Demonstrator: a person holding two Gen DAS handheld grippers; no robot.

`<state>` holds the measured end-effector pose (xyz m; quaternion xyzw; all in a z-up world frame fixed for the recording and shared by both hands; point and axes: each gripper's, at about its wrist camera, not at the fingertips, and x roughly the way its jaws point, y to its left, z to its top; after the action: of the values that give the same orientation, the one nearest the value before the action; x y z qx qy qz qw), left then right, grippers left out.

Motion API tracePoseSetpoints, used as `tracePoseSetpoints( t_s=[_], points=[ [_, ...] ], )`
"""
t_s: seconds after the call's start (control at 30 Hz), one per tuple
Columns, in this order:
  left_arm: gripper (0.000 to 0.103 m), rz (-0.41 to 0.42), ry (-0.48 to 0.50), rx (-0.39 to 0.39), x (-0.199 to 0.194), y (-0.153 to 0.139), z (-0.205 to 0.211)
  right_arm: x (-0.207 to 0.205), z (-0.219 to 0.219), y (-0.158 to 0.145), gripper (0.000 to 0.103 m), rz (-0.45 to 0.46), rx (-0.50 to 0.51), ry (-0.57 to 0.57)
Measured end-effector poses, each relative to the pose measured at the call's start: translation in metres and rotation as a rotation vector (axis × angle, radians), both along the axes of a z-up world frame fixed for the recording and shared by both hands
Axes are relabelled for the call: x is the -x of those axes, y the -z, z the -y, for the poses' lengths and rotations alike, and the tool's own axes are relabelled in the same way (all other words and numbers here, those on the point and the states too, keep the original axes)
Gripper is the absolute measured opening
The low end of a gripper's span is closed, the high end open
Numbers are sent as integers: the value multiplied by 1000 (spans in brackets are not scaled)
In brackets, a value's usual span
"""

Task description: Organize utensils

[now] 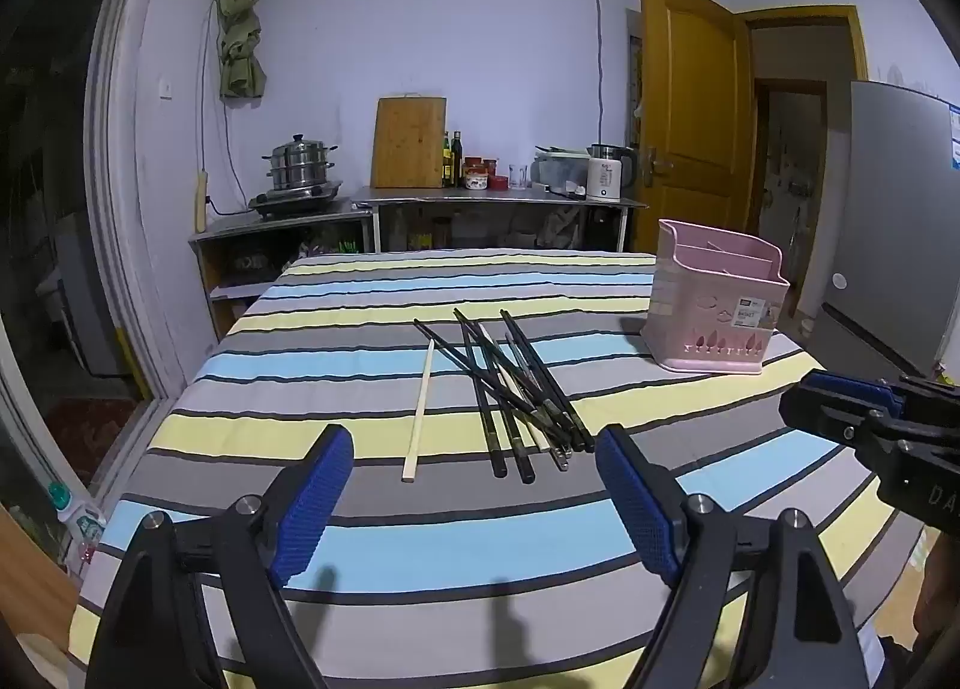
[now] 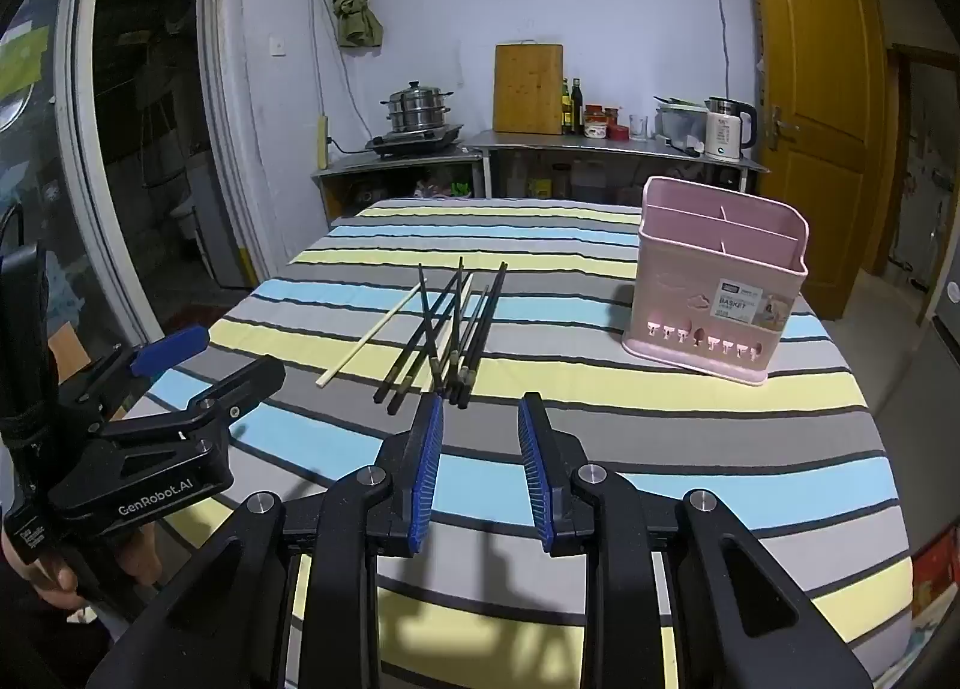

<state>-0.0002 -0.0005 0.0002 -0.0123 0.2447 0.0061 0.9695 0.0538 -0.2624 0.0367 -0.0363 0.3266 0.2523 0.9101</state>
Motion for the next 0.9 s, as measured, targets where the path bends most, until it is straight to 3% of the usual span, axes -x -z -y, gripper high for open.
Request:
tracePoseSetpoints(
  t_s=[0.9],
  points=[
    [83,6,5,12,-2,2,0,-1,-1,4,27,-11,6,7]
  ],
)
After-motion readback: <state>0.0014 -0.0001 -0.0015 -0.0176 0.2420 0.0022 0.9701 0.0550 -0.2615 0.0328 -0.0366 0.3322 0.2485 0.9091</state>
